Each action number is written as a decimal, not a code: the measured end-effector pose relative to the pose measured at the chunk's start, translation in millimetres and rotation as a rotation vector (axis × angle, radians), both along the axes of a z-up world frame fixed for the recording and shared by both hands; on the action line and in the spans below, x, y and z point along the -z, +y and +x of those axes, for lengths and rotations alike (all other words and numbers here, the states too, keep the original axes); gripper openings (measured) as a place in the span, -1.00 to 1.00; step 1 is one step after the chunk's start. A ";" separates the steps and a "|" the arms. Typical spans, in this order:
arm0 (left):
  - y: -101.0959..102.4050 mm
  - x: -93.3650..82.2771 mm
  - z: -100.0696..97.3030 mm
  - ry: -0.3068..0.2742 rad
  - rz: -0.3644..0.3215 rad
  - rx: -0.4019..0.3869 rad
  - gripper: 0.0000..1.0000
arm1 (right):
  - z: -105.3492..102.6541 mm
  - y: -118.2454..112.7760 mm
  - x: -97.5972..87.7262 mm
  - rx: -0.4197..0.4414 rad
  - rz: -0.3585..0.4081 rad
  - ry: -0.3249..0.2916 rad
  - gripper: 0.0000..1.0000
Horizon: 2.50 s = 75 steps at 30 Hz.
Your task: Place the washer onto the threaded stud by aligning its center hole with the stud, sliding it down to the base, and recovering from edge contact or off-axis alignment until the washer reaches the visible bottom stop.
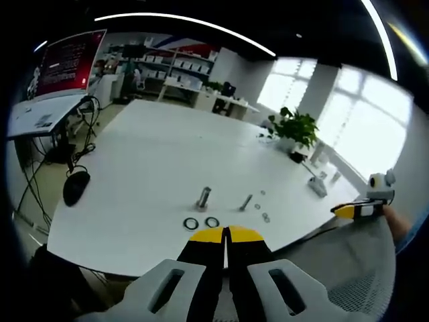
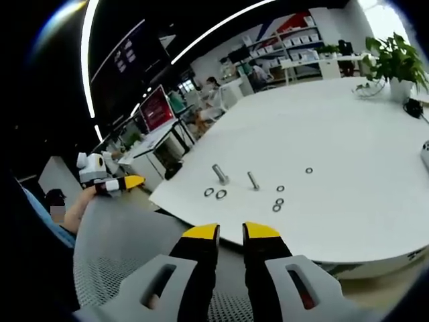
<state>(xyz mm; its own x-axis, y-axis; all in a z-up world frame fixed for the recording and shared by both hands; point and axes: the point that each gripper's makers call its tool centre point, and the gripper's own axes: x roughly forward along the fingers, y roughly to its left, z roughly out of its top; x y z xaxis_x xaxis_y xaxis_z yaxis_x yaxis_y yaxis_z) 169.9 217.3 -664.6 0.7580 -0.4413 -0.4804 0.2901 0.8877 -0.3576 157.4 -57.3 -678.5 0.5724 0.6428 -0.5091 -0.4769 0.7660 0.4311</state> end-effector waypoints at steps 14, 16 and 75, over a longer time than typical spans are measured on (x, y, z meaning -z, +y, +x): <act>-1.1 0.3 -0.3 0.011 -0.008 0.002 -1.00 | 1.6 -0.1 -2.5 0.006 0.006 -0.014 -0.67; -1.1 0.1 -0.1 0.010 -0.009 0.001 -1.00 | 3.7 -1.2 -3.9 0.014 0.005 -0.028 -0.67; -2.2 5.2 -3.4 0.035 0.005 0.027 -1.00 | -1.9 1.3 1.2 0.005 0.012 0.022 -0.67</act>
